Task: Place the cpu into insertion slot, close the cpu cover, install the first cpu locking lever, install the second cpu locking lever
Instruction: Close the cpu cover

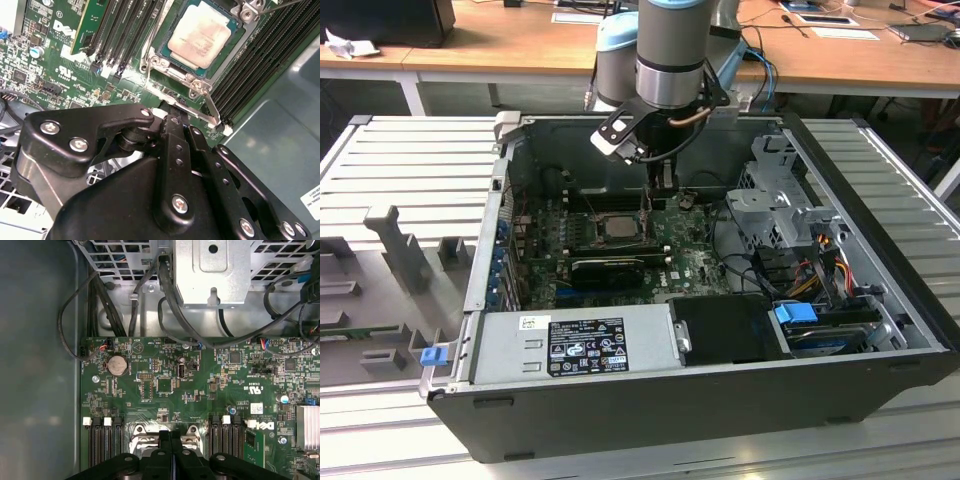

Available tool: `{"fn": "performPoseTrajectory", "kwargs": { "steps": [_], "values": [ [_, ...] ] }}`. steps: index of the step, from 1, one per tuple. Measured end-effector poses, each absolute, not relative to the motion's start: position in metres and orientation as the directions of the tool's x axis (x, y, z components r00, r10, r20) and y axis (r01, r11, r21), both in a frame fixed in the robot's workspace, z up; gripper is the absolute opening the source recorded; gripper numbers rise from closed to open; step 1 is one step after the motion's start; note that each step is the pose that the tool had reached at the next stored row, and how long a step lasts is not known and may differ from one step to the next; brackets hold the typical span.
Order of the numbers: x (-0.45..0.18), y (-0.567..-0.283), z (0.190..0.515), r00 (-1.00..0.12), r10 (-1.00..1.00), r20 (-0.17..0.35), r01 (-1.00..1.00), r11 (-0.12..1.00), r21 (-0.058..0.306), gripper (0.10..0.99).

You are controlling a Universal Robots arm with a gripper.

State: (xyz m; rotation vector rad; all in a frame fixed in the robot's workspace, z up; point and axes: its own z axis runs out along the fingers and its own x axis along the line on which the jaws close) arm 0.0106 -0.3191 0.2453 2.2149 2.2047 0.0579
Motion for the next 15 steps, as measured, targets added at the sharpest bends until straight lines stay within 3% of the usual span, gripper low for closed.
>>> {"fn": "performPoseTrajectory", "kwargs": {
  "steps": [15],
  "values": [
    [-0.001, -0.319, 0.244, 0.004, 1.000, 0.016, 0.999, -0.005, 0.037, 0.106]
  ]
}}
